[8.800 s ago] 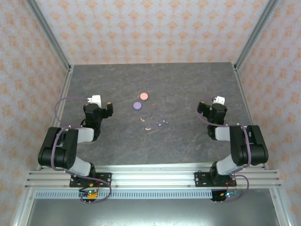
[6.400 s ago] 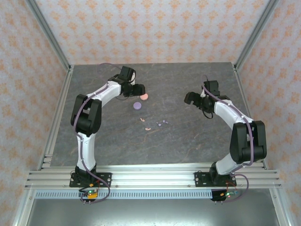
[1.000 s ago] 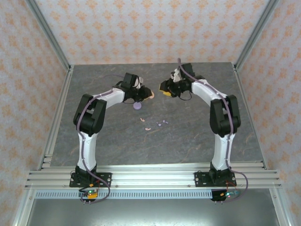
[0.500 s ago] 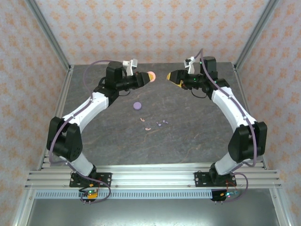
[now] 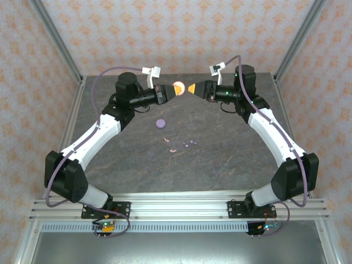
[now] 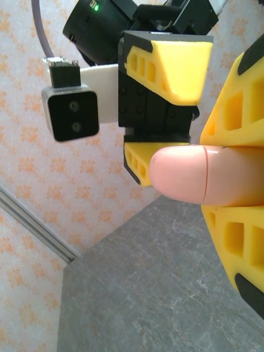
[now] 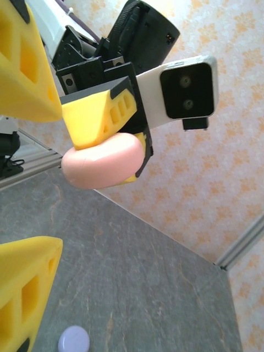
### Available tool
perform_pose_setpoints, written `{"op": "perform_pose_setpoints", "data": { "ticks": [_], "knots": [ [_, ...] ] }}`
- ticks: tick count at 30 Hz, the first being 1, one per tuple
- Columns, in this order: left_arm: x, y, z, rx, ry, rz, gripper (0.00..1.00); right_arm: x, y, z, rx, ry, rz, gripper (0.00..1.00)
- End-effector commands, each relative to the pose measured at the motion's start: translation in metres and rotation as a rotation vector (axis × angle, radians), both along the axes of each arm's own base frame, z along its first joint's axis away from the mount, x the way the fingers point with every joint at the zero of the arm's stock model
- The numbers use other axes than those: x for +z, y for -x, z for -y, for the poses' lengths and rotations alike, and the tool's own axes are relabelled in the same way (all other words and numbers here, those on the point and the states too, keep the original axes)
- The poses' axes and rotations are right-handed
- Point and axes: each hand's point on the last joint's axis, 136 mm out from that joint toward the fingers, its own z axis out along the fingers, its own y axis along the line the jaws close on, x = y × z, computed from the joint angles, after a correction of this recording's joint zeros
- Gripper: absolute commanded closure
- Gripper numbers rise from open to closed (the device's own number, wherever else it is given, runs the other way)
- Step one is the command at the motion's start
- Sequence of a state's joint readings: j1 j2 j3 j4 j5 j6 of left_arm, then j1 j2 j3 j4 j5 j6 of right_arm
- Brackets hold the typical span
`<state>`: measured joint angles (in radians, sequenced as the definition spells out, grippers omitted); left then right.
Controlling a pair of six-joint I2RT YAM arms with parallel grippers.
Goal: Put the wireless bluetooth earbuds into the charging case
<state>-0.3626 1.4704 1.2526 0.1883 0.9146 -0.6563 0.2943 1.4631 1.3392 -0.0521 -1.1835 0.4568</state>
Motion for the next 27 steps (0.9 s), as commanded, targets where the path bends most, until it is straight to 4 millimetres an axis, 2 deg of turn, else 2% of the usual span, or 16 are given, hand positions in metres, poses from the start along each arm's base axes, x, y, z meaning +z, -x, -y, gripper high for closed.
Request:
{"op": "perform_pose_setpoints", "data": {
  "ticks": [1,7,14,27],
  "knots": [
    [0.023,0.018,0.002,-0.048,0.014,0.100,0.83,0.029,0.013,-0.009,0.070,-0.030,0.110,0.42],
    [0.029,0.026,0.004,-0.067,0.016,0.118,0.83,0.033,0.019,-0.014,0.100,-0.035,0.126,0.42],
    [0.035,0.037,0.011,-0.106,0.014,0.140,0.83,0.036,0.020,-0.018,0.119,-0.040,0.128,0.48],
    [0.037,0.040,0.018,-0.129,0.012,0.144,0.82,0.037,0.023,-0.022,0.143,-0.042,0.126,0.72]
  ]
}}
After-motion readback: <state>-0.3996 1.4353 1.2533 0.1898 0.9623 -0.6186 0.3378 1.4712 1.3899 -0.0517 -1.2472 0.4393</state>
